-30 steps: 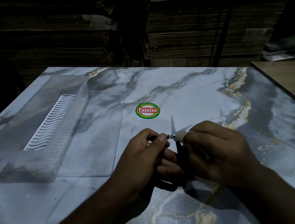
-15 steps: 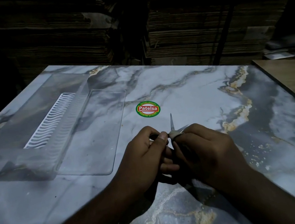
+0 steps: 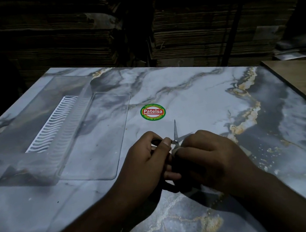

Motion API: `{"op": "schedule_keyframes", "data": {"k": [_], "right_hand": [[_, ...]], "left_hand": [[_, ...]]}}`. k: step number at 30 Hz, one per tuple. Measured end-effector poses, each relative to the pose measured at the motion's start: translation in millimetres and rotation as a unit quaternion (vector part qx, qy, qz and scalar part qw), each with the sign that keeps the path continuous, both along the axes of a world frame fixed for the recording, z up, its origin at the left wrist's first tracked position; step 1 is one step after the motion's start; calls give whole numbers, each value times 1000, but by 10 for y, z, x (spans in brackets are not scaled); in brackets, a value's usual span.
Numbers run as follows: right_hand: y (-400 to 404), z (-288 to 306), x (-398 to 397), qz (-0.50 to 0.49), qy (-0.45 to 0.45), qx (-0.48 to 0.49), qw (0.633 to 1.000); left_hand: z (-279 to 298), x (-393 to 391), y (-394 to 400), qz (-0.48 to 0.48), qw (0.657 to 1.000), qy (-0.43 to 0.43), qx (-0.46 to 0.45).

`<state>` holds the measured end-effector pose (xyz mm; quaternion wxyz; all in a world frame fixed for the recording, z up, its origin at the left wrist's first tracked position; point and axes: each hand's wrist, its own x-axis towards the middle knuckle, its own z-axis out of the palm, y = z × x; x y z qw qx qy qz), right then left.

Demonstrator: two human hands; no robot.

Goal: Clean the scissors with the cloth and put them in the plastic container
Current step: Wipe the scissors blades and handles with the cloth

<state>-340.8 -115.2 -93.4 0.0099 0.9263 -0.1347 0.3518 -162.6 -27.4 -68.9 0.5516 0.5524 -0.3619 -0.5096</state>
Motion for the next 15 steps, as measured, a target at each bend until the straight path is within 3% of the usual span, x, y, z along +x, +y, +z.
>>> {"op": "schedule_keyframes", "data": {"k": [3, 8, 15], "right_hand": [[-21, 5, -49, -21, -69, 25, 997], [-54, -28, -37, -9, -42, 36, 998], [-43, -9, -25, -63, -108, 30, 992]], "left_hand": [[12, 5, -23, 7, 1000, 29, 4], [11, 13, -29, 7, 1000, 23, -16], [78, 14, 9, -12, 1000, 19, -16]]}}
